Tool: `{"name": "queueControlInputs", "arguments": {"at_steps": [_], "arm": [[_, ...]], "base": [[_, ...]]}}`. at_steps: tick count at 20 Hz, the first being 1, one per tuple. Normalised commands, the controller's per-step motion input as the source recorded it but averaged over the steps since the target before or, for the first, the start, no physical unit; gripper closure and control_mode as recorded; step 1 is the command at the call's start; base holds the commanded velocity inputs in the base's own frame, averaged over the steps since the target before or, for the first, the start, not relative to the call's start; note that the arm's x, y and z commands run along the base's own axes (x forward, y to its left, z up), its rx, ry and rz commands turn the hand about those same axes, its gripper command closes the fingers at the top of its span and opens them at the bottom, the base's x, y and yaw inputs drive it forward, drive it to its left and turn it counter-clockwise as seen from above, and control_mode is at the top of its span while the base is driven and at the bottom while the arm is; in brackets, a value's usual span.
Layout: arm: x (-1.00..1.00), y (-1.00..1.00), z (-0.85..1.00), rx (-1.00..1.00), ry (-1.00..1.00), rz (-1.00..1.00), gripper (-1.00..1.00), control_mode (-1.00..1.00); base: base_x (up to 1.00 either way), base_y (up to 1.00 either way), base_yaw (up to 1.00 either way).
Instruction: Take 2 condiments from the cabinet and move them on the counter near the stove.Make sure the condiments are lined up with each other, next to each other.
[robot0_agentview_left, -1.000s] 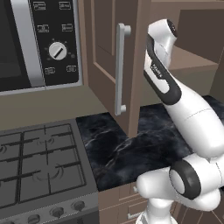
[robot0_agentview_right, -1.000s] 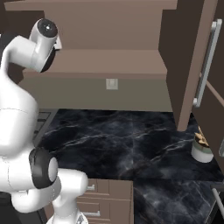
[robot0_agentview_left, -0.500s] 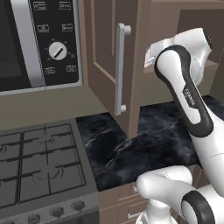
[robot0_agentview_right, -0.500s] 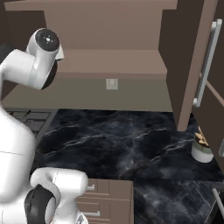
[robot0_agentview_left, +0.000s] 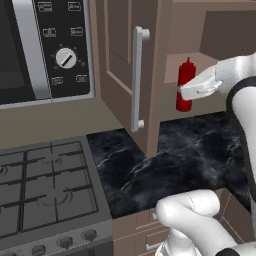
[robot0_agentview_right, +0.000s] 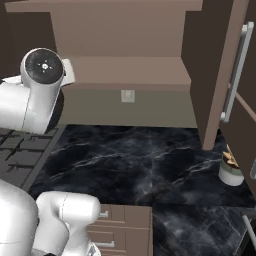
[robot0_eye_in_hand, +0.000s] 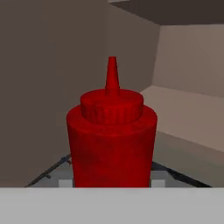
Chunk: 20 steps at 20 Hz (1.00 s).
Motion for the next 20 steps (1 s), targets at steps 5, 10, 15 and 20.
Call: {"name": "queueControlInputs", "arguments": {"at_steps": [5, 10, 15, 20], "arm": [[-0.9, -0.23, 0.0, -0.06, -0.22, -0.21, 1.0, -1.0], [-0.75, -0.19, -0.15, 0.0, -0.22, -0.15, 1.0, -1.0], [-0.46, -0.06, -0.18, 0.0, -0.23, -0.03, 1.0, -1.0], [-0.15, 0.0, -0.12, 0.0, -0.09, 0.0, 1.0, -1.0]], "base": [[0.0, 0.0, 0.0], [0.0, 0.0, 0.0], [0.0, 0.0, 0.0], [0.0, 0.0, 0.0]]}}
